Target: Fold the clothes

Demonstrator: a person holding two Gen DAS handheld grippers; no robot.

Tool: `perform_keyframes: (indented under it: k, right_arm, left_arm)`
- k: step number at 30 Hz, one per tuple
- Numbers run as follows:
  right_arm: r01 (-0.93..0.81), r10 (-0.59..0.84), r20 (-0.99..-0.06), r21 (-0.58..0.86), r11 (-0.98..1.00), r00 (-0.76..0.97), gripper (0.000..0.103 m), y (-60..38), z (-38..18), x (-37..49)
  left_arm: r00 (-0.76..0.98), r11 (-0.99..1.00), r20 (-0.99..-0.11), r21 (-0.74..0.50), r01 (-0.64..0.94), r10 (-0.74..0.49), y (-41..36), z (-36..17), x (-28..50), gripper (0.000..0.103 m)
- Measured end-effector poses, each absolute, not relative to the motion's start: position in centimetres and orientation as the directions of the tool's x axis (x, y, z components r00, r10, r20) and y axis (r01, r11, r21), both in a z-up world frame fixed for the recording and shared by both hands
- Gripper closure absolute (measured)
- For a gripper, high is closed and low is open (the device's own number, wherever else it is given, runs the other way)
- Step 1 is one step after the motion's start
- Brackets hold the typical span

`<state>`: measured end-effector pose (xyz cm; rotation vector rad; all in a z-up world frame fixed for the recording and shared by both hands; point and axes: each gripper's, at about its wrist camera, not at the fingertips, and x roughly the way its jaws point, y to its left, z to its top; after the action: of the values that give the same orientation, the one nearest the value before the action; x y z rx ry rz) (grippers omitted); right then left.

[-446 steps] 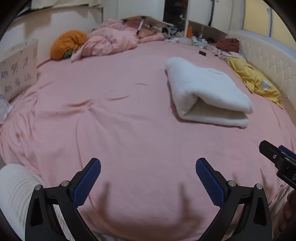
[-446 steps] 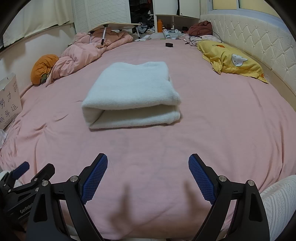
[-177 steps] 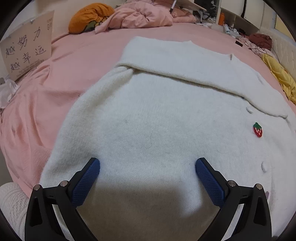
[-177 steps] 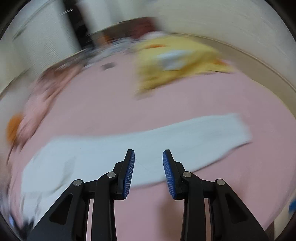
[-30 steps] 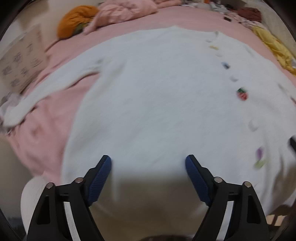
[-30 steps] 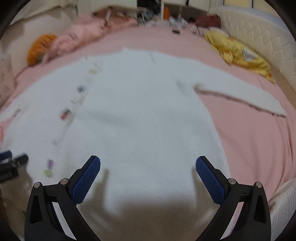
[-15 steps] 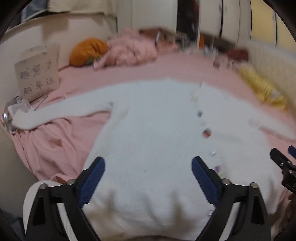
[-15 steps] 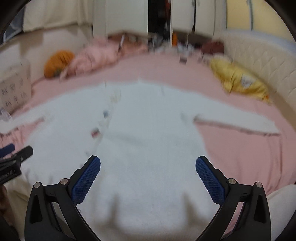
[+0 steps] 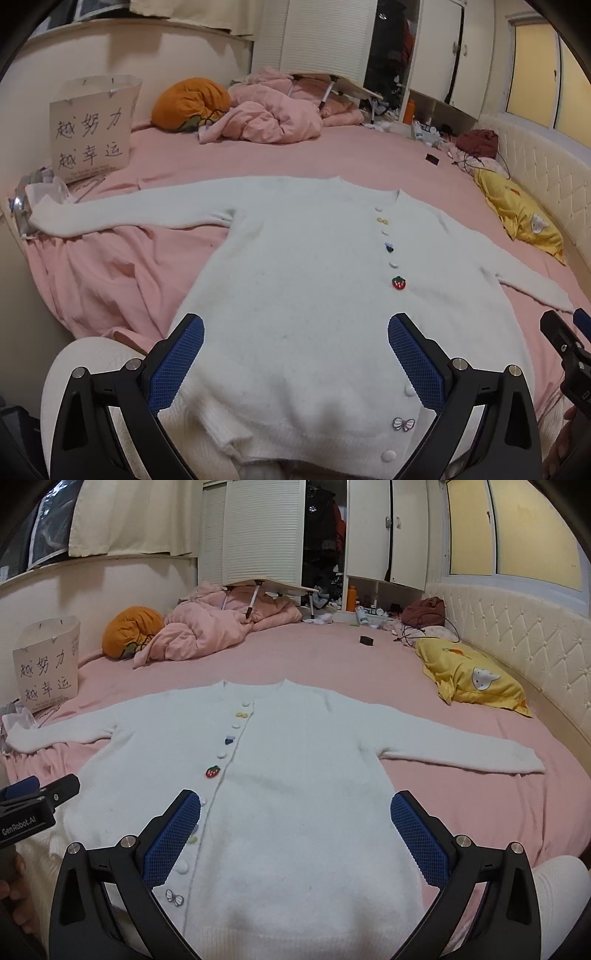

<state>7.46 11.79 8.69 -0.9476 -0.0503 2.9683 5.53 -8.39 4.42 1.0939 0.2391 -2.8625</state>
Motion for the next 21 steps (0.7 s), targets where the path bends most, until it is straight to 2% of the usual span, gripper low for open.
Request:
perform_keyframes:
  k: [4,8,12,16,21]
  right_arm:
    - [-0.016,0.029,-0.588,-0.027,-0.999,-0.809,0.000,12.2,8.5,7.4]
    - [-0.050,-0.013,-0.607,0.086,-0.995,-0.795,0.000,14.6,8.2,6.4]
    - [-0.122,-0.059,-0.591,0.261,-0.958,-0.805,0.000,19.2,8.7,5.7]
    - [-0.227,-0.084,-0.588,0.435,-0.871,-0.805,0.000,26.0,8.8,5.2]
    - [-0.325,-0.152,-0.520,0.708,-0.627,-0.841,0.000,37.4,8.1,5.4]
  left_arm:
    - [-0.735,-0.987,-0.678,-0.115,0.113,-0.005,-8.2,4.2,5.3,0.003]
    - [-0.716,-0.989,-0.698,-0.110,0.102,0.004,-8.0,3.6,4.8,0.003]
    - [-0.673,-0.992,-0.739,-0.079,0.099,-0.009,-7.2,2.4,3.4,0.003]
    - [-0.557,-0.993,-0.830,-0.041,0.112,-0.028,-6.5,-0.5,1.2,0.003]
    - [-0.460,-0.988,-0.888,-0.079,0.131,0.010,-6.5,-3.3,-0.7,0.003]
